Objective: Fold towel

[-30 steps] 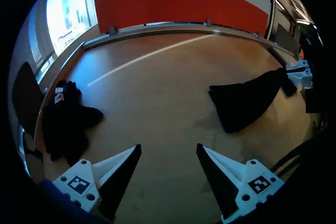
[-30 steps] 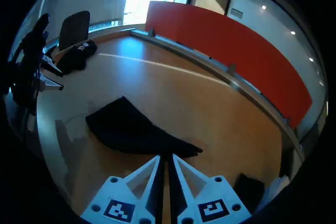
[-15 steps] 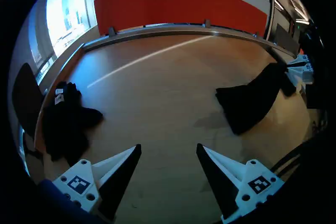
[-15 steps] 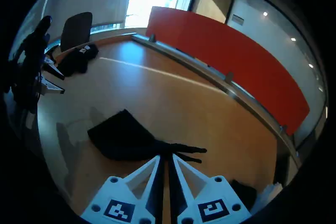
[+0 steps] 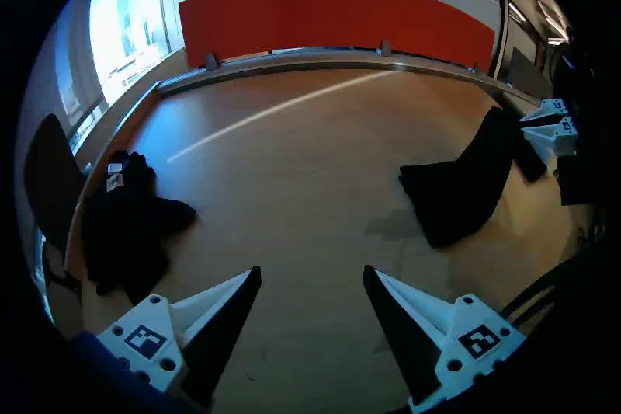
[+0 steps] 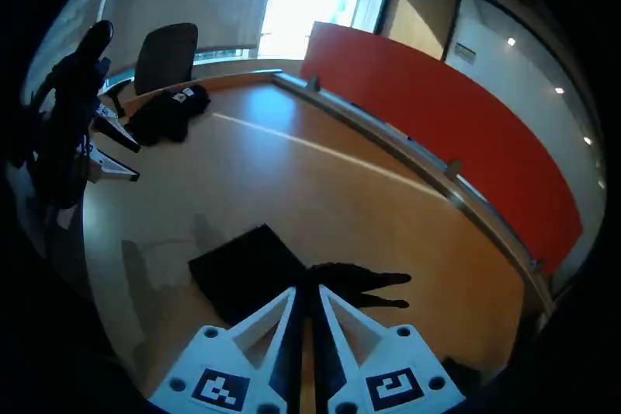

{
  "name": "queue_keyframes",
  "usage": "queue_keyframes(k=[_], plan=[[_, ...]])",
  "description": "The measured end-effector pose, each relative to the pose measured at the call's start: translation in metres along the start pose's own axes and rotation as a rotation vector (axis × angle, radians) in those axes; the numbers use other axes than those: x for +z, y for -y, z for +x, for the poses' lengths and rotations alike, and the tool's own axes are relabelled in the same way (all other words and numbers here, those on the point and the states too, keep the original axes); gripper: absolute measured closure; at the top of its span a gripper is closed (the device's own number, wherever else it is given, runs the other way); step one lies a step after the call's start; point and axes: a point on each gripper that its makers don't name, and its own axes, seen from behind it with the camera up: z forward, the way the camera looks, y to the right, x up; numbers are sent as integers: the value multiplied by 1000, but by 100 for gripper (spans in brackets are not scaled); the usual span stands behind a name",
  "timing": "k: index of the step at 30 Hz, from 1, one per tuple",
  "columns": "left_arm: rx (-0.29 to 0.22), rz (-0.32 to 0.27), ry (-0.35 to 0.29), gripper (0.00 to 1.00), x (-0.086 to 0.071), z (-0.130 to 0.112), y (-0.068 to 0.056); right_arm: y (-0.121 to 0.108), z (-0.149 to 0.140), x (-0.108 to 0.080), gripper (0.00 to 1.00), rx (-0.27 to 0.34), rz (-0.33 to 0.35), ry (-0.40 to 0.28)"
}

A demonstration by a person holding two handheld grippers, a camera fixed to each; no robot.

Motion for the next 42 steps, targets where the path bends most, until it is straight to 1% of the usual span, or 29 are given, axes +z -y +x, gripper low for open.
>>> queue_keyframes(k=[9,17,21,26,34,36,38,41,42], plan=[[-11,14,-14,3,-9,1,10,34,15,18,95,-25,65,-5],[-26,25,-15,2,-15,-4,20,60,10,38,95,-11,120,20],[-33,30,-12,3,-16,-7,24,66,8,46,95,7,136,29],[-38,33,-13,2,-16,-7,28,68,9,51,95,25,145,30],[-38,34,-11,3,-14,-6,32,77,10,54,95,25,162,38],[-36,33,-11,2,-14,-6,32,79,8,55,93,23,164,44],[-34,33,-10,2,-13,-6,31,80,6,57,85,24,163,51],[-33,34,-9,2,-13,-6,32,80,4,59,58,30,157,55],[-33,34,-9,3,-13,-6,32,80,3,59,47,34,157,56]])
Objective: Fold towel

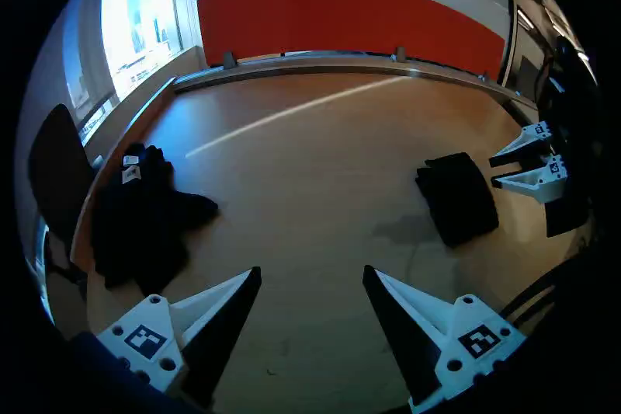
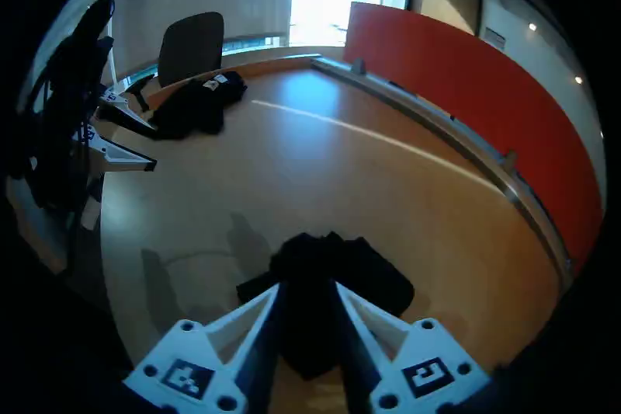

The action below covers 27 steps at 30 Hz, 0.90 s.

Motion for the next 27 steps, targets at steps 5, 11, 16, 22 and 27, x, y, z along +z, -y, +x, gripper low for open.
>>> queue_keyframes(k=[5,11,16,22,27], plan=[[0,2,2,3,0,-1,0,-2,-3,-3,33,14,1,2],[0,0,3,2,2,0,-1,-9,-13,-9,30,24,-13,15],[5,-1,3,2,2,2,-3,-13,-26,-12,30,38,-21,30],[9,-4,4,2,2,3,-5,-15,-45,-14,30,54,-32,53],[14,-5,3,2,2,3,-6,-16,-62,-14,30,64,-39,75]])
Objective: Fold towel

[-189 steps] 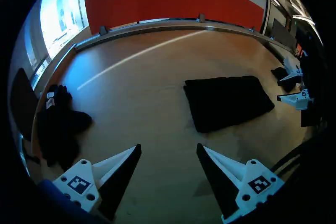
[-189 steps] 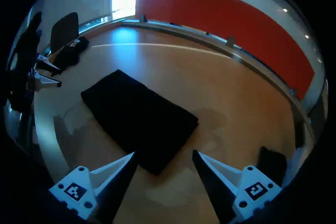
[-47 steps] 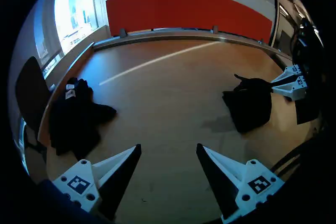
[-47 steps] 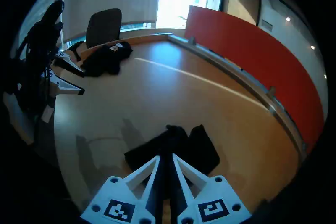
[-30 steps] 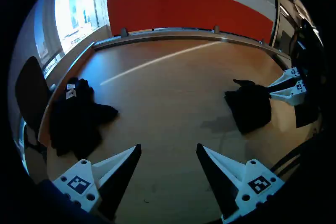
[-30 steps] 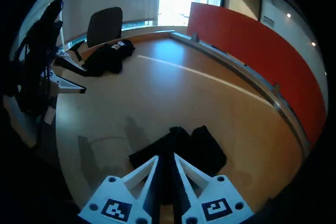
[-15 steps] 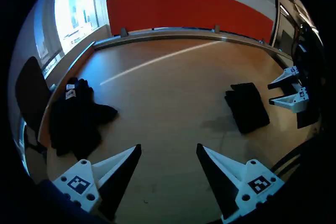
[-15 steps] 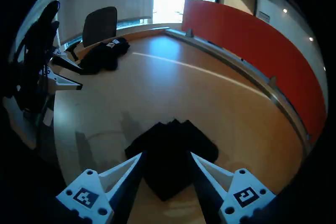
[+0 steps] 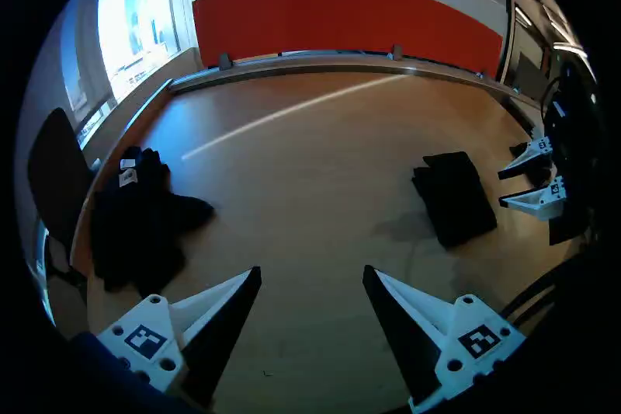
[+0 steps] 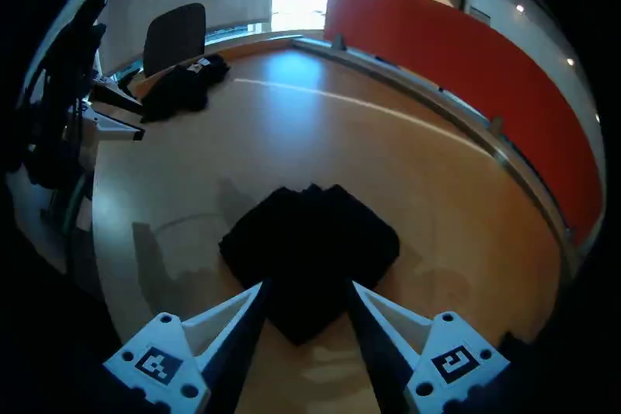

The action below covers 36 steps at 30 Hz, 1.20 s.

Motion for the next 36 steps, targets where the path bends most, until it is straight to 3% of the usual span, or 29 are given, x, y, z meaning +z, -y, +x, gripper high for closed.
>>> queue_keyframes(k=[25,36], plan=[[6,-3,1,2,0,-1,-5,3,-72,16,30,37,5,121],[5,-5,1,3,1,-1,-6,7,-78,20,43,35,16,142]])
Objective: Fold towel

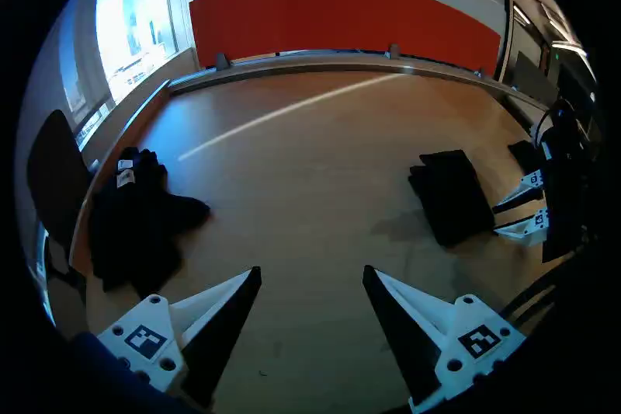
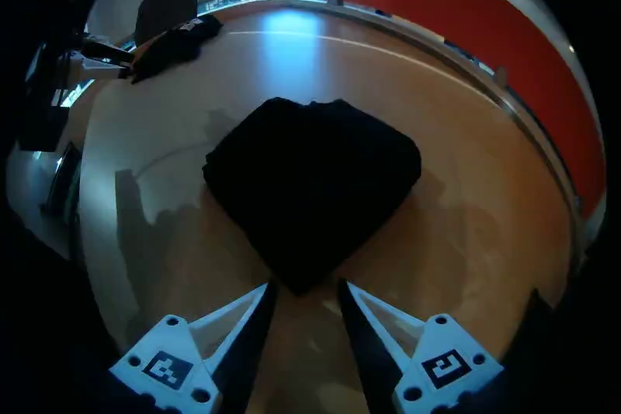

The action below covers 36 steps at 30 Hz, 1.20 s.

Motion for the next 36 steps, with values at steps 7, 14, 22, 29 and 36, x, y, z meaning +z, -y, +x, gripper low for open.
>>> queue_keyframes(k=[7,14,22,29,36], plan=[[1,0,-1,2,0,1,1,5,0,1,63,10,17,4],[3,1,-1,3,1,2,2,3,-2,0,88,29,16,15],[3,1,1,2,2,1,1,1,3,-5,94,33,9,-11],[2,0,0,3,2,1,1,-5,16,-14,95,28,-4,-56],[1,1,-9,2,2,6,2,-13,52,-34,95,15,-31,-140]])
